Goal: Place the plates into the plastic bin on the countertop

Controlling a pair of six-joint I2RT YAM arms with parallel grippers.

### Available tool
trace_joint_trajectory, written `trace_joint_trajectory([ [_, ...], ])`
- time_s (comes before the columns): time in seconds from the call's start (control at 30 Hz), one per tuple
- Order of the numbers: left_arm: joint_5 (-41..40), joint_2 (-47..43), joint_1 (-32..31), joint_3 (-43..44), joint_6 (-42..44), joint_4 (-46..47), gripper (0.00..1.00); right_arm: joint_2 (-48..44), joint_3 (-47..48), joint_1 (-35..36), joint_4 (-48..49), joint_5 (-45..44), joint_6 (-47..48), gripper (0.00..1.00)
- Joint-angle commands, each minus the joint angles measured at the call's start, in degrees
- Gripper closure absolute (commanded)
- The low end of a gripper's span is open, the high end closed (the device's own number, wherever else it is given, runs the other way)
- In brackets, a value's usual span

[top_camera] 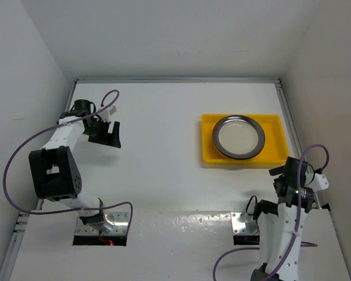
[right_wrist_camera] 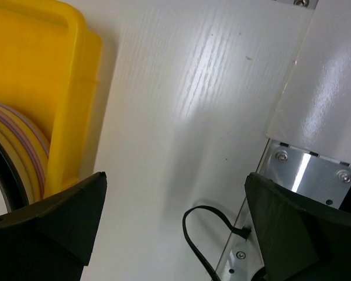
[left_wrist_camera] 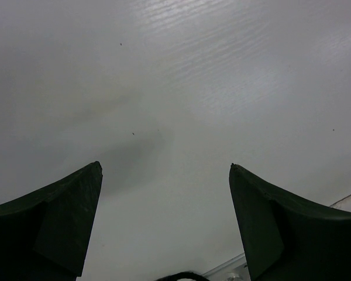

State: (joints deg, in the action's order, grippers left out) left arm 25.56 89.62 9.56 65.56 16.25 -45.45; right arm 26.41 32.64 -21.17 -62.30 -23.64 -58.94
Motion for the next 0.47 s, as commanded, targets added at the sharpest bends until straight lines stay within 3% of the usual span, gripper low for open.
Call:
trace_joint_trajectory([
  [0.0, -2.1, -4.1, -0.5, -1.3, 1.0, 1.9, 0.11, -0.8, 0.9, 0.3, -2.9, 1.4, -3.8, 0.0],
  [0.43, -2.7, -7.2, -1.0, -3.2, 1.0, 2.4, 0.11, -2.1, 0.2, 0.3, -1.6, 3.7, -0.9, 0.0],
])
